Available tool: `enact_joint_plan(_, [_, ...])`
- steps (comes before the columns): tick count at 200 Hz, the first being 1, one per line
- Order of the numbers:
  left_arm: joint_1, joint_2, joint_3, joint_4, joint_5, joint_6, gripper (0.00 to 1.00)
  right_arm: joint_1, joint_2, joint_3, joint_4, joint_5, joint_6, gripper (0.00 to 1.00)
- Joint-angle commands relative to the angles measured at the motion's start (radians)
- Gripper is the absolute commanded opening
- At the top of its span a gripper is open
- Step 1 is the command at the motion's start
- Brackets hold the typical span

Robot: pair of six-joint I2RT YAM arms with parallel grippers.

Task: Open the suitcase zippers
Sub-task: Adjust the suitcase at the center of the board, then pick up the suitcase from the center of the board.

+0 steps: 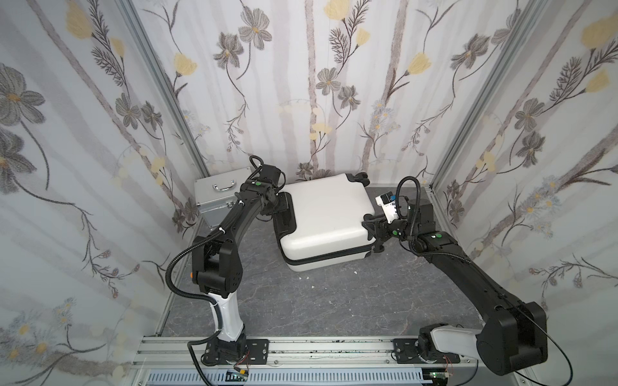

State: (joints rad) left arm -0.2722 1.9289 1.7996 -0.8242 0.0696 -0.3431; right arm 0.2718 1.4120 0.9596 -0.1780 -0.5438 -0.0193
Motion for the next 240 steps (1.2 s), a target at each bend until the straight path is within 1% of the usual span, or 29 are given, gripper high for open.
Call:
enact_joint_plan(1, [-0.003,0.046,0.058,-0.062,-0.046,0.045,0.45,0.001,-0.053,-0.013,-0.074,-0.044,0.01,0.61])
enact_joint_plan(14, [-0.003,0.038,0.088,-0.069,-0.053,0.055,0.5,-0.024,-0.107,-0.025,-0.066,0.002,0.012,0.66])
enact_joint_plan(27, [-0.003,0.008,0.093,-0.066,-0.06,0.069,0.54,-0.069,-0.168,-0.044,-0.052,0.043,0.025,0.69])
enact_joint_plan(40, [-0.002,-0.045,0.077,-0.052,-0.057,0.099,0.57,-0.123,-0.236,-0.074,-0.028,0.057,0.044,0.7])
enact_joint_plan(48, [-0.004,-0.083,0.062,-0.035,-0.05,0.129,0.59,-0.154,-0.28,-0.102,-0.006,0.058,0.055,0.7])
enact_joint_plan(66, [-0.027,-0.173,0.021,0.016,-0.003,0.255,0.62,-0.2,-0.388,-0.185,0.074,0.073,0.096,0.71])
enact_joint_plan(75, [-0.049,-0.219,0.001,0.044,0.011,0.319,0.62,-0.214,-0.44,-0.249,0.122,0.081,0.119,0.71])
enact_joint_plan(88, [-0.097,-0.275,-0.027,0.083,0.074,0.422,0.63,-0.222,-0.506,-0.321,0.187,0.088,0.154,0.71])
enact_joint_plan(106, [-0.202,-0.324,-0.064,0.121,0.185,0.586,0.66,-0.222,-0.587,-0.415,0.256,0.125,0.217,0.71])
enact_joint_plan(119, [-0.284,-0.328,-0.075,0.143,0.223,0.652,0.69,-0.224,-0.65,-0.484,0.303,0.159,0.27,0.71])
enact_joint_plan(133, [-0.356,-0.286,-0.027,0.11,0.265,0.686,0.7,-0.222,-0.723,-0.552,0.34,0.168,0.306,0.7])
enact_joint_plan(139, [-0.38,-0.258,0.005,0.085,0.28,0.691,0.7,-0.222,-0.751,-0.585,0.364,0.181,0.344,0.7])
enact_joint_plan(149, [-0.418,-0.204,0.071,0.019,0.303,0.714,0.7,-0.223,-0.805,-0.651,0.426,0.187,0.404,0.7])
enact_joint_plan(169, [-0.487,-0.083,0.215,-0.112,0.323,0.783,0.7,-0.224,-0.885,-0.719,0.444,0.225,0.441,0.69])
enact_joint_plan(179, [-0.521,-0.018,0.287,-0.169,0.324,0.811,0.71,-0.224,-0.913,-0.741,0.458,0.223,0.465,0.68])
enact_joint_plan(198, [-0.563,0.105,0.442,-0.239,0.32,0.841,0.71,-0.222,-0.942,-0.781,0.499,0.183,0.501,0.68])
enact_joint_plan(221, [-0.594,0.231,0.62,-0.283,0.323,0.864,0.72,-0.222,-0.956,-0.806,0.523,0.128,0.503,0.7])
enact_joint_plan(240, [-0.614,0.302,0.709,-0.286,0.313,0.872,0.73,-0.22,-0.96,-0.817,0.53,0.108,0.507,0.7])
